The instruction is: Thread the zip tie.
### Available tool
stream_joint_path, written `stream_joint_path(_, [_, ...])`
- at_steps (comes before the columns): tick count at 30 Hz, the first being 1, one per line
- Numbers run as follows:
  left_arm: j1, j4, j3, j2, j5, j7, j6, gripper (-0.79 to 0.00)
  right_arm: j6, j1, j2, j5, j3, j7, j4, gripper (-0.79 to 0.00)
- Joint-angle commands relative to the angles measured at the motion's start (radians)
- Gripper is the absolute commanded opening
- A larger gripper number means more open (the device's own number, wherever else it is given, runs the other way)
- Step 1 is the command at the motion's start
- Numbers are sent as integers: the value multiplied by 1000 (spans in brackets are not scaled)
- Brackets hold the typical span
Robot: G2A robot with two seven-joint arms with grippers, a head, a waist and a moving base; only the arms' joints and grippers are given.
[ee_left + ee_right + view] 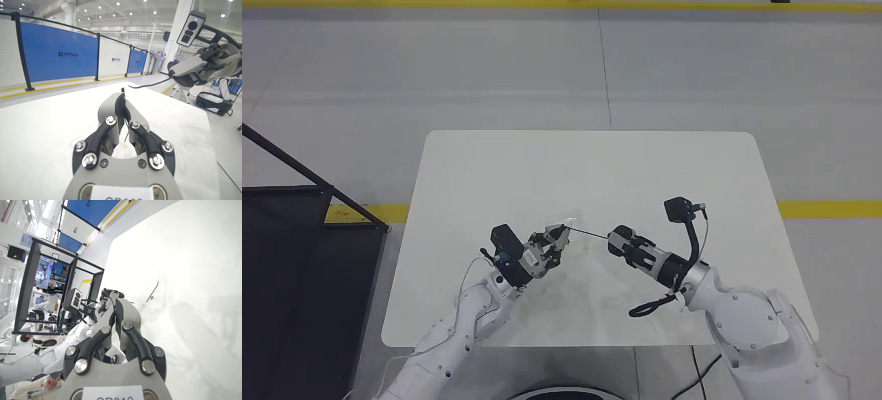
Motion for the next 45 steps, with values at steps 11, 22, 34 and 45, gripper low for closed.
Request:
stream_joint_path(11, [0, 0, 0, 0, 0, 0, 0, -785, 20, 40, -2, 6, -6, 23, 30, -785])
stream_joint_path(22, [0, 0, 0, 0, 0, 0, 0, -785, 25, 57, -2, 9, -8, 39, 36, -785])
stream_joint_path(34, [0, 0, 0, 0, 0, 0, 0, -785, 11, 20, 1, 4, 7, 28, 7, -785])
stream_joint_path(45, [0, 0, 0, 0, 0, 0, 0, -785, 11, 20, 1, 4, 7, 28, 7, -785])
